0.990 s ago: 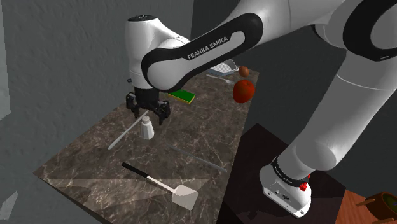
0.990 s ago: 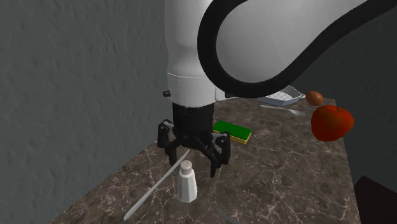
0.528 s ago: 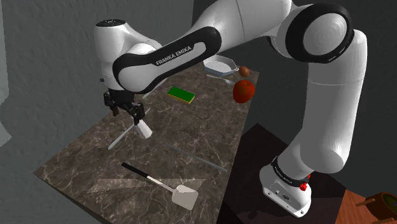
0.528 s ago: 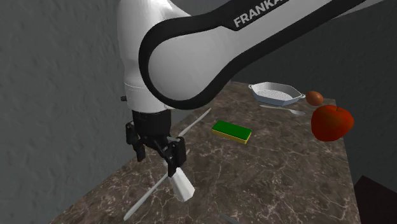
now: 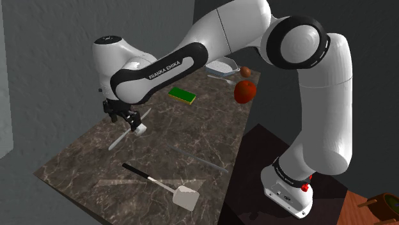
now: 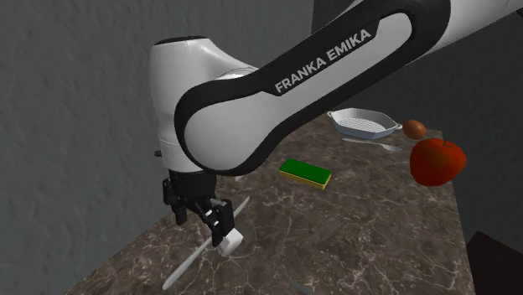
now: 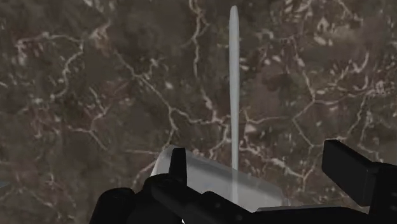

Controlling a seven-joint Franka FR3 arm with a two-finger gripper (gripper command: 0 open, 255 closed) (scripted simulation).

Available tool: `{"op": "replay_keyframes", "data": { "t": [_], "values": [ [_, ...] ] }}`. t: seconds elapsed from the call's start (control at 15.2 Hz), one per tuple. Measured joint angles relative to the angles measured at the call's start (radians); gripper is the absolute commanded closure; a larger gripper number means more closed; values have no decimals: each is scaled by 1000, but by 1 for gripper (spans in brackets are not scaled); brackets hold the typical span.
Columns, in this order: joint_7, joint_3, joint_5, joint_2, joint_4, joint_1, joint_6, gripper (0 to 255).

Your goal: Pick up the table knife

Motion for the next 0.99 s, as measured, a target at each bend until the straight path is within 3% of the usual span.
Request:
{"op": "replay_keyframes", "data": {
  "t": [0.07,0.13,0.53,0.99],
  "values": [
    [0,0,-1,6,6,3,2,0],
    [0,0,-2,5,4,4,4,255],
    [-6,-11,-4,4,-36,-14,17,255],
    [-2,-10,-5,7,-9,-5,-8,255]
  ]
}}
